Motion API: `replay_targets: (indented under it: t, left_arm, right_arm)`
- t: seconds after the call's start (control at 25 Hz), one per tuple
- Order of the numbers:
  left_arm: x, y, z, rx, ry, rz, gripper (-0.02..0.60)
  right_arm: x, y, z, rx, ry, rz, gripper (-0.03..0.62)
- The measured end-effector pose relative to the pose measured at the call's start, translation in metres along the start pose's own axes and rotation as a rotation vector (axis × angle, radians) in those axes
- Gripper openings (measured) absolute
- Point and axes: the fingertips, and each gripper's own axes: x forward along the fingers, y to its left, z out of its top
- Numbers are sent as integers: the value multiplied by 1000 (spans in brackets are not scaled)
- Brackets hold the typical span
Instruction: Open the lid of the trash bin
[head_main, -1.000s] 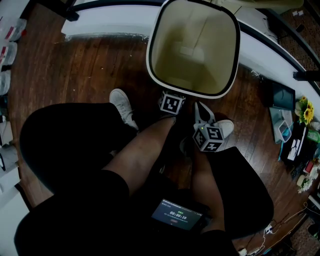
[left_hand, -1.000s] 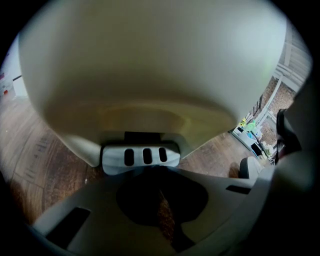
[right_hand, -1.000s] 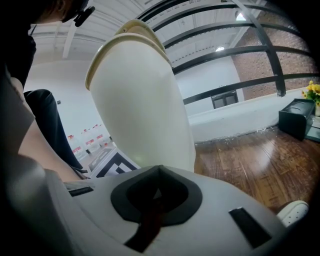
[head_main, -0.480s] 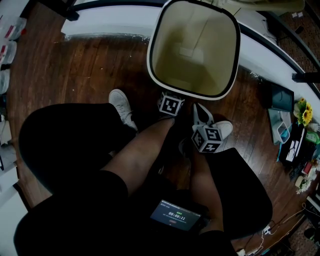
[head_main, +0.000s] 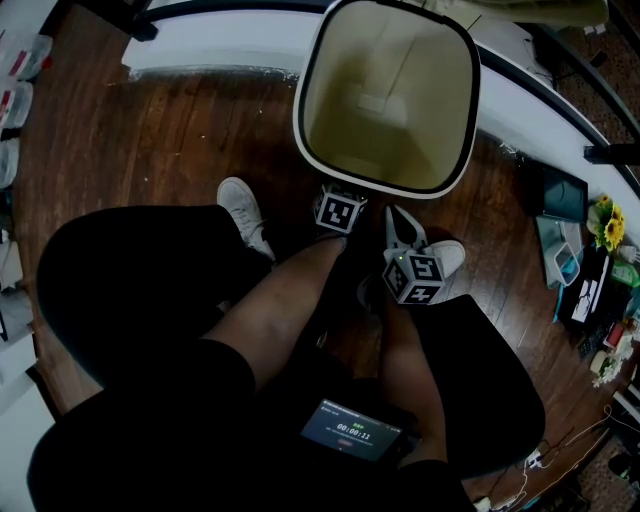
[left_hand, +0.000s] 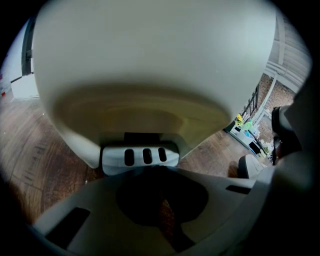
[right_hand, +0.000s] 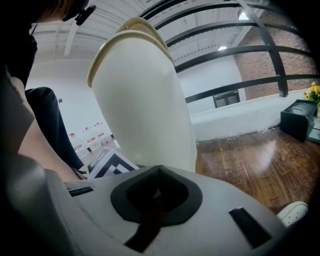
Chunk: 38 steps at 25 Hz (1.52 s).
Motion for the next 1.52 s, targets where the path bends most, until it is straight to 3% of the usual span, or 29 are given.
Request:
replay_targets:
  t: [0.64, 1.52]
  left_arm:
    - [0, -8, -3, -8, -54, -42, 12]
    - [-9, -5, 2, 29, -114, -39, 15]
  right_arm:
    - [-2, 1, 5, 7, -10, 0, 18]
    - [-2, 3, 4, 4, -6, 6, 18]
